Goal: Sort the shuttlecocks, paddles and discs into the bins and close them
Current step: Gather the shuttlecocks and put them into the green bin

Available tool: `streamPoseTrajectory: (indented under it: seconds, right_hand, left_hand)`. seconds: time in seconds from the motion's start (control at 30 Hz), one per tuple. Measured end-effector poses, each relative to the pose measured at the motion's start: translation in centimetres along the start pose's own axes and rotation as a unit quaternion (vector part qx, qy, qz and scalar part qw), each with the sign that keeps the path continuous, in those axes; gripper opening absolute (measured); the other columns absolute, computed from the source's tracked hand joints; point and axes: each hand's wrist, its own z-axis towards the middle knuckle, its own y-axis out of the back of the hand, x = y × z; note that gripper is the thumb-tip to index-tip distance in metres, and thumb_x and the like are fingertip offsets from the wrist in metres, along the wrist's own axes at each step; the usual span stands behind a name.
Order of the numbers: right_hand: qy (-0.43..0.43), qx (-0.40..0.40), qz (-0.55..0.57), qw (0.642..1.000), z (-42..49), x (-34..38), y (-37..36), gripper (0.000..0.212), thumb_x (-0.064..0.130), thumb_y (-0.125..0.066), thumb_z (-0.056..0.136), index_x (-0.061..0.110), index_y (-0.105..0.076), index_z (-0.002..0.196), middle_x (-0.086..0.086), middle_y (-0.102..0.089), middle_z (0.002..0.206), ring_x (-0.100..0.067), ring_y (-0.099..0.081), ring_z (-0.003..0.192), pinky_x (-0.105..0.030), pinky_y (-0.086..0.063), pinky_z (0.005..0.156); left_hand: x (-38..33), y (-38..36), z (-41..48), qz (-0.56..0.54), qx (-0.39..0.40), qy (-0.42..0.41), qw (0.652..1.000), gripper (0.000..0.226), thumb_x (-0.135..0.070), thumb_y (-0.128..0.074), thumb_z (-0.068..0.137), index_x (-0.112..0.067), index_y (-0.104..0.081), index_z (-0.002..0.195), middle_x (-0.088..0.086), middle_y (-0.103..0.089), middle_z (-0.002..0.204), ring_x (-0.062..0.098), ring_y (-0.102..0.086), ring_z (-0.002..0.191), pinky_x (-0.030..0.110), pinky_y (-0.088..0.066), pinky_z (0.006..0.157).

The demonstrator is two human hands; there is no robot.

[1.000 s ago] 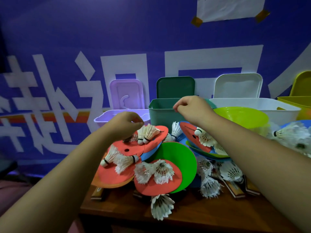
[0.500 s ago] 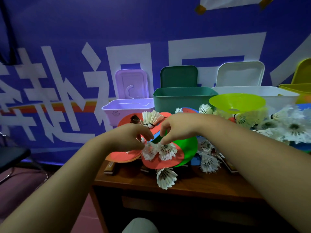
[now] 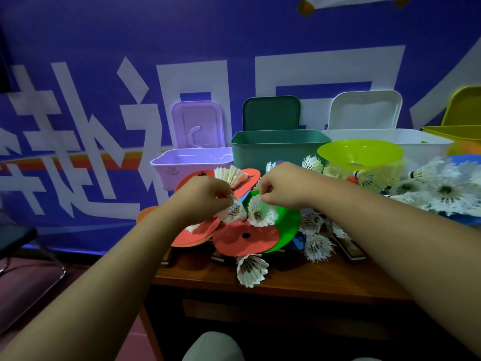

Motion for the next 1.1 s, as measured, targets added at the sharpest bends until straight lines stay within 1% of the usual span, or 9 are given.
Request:
streamPoseTrajectory:
  seconds: [0.17,0.23,0.37,0.47,0.53,0.63,0.8,1.0,1.1]
  right_hand:
    - [-0.028,-0.057,0.065,0.996,-0.1,-1.9,0.2,0.017,0.033,-0.064,0.094,0.028,-0.079,0.099,0.013,-0.070,0.089,-0.012,-0.065,0.095,-0.028,-0.051,0.080]
    - [-0.047,-0.087,0.086,0.991,-0.2,-2.8,0.5,0.016,0.031,-0.064,0.093,0.028,-0.079,0.096,0.012,-0.070,0.088,-0.011,-0.064,0.091,-0.026,-0.044,0.075]
    - [-0.095,-0.144,0.146,0.974,-0.3,-4.6,1.4,0.016,0.026,-0.063,0.092,0.025,-0.079,0.091,0.011,-0.072,0.079,-0.009,-0.065,0.077,-0.025,-0.047,0.069]
    - [-0.133,-0.172,0.203,0.955,-0.3,-5.9,2.1,0.016,0.025,-0.065,0.092,0.026,-0.079,0.086,0.008,-0.074,0.072,-0.005,-0.066,0.059,-0.021,-0.047,0.057]
    - [-0.154,-0.193,0.243,0.938,-0.4,-6.7,2.6,0.016,0.022,-0.066,0.091,0.026,-0.079,0.083,0.006,-0.076,0.073,-0.009,-0.071,0.061,-0.025,-0.054,0.059]
    - [-0.176,-0.212,0.303,0.912,-0.1,-7.5,3.1,0.015,0.017,-0.068,0.091,0.023,-0.079,0.084,0.005,-0.076,0.072,-0.007,-0.072,0.060,-0.025,-0.055,0.057]
    - [-0.211,-0.216,0.488,0.819,1.0,-8.9,3.7,0.007,0.011,-0.071,0.093,0.012,-0.077,0.092,-0.003,-0.075,0.072,-0.014,-0.073,0.064,-0.031,-0.057,0.056]
    - [-0.257,-0.243,0.586,0.729,2.5,-10.6,4.4,0.009,0.001,-0.064,0.097,0.008,-0.064,0.091,-0.012,-0.072,0.081,-0.018,-0.073,0.068,-0.030,-0.060,0.058]
    - [-0.272,-0.261,0.602,0.704,3.4,-11.5,4.6,0.010,-0.002,-0.059,0.099,0.007,-0.060,0.095,-0.016,-0.071,0.086,-0.021,-0.074,0.071,-0.031,-0.063,0.061]
  left_hand:
    - [-0.1,0.5,1.5,-0.062,-0.044,0.038,0.996,0.012,-0.031,-0.071,0.095,-0.023,-0.076,0.088,-0.007,-0.072,0.080,0.009,-0.063,0.073,0.029,-0.047,0.065]
    - [-0.3,0.7,2.3,-0.085,-0.059,0.054,0.993,0.016,-0.032,-0.070,0.095,-0.022,-0.075,0.084,-0.004,-0.070,0.074,0.011,-0.060,0.064,0.026,-0.045,0.060]
    - [-0.9,1.0,4.2,-0.124,-0.097,0.087,0.984,0.022,-0.034,-0.069,0.095,-0.018,-0.073,0.080,0.004,-0.069,0.067,0.008,-0.055,0.052,0.024,-0.044,0.054]
    - [-1.9,1.1,5.6,-0.180,-0.137,0.114,0.967,0.019,-0.029,-0.070,0.095,-0.017,-0.077,0.081,0.004,-0.072,0.062,0.008,-0.064,0.050,0.019,-0.044,0.047]
    - [-2.6,1.1,6.6,-0.224,-0.158,0.126,0.953,0.015,-0.023,-0.071,0.094,-0.016,-0.078,0.083,0.006,-0.074,0.064,0.009,-0.069,0.053,0.016,-0.045,0.047]
    - [-3.4,0.8,8.0,-0.305,-0.166,0.138,0.928,0.009,-0.013,-0.072,0.094,-0.008,-0.079,0.091,0.015,-0.075,0.072,0.019,-0.076,0.063,0.024,-0.061,0.057]
    - [-3.7,0.1,10.7,-0.405,-0.148,0.171,0.886,0.015,0.001,-0.060,0.095,0.006,-0.074,0.094,0.031,-0.071,0.083,0.035,-0.078,0.073,0.050,-0.065,0.075]
    - [-3.2,0.2,13.4,-0.434,-0.151,0.208,0.864,0.014,0.003,-0.060,0.095,0.008,-0.072,0.099,0.030,-0.072,0.082,0.033,-0.078,0.071,0.044,-0.066,0.070]
    - [-2.8,0.1,15.2,-0.457,-0.147,0.221,0.849,0.011,0.008,-0.057,0.093,0.011,-0.065,0.088,0.023,-0.057,0.068,0.034,-0.072,0.061,0.045,-0.066,0.064]
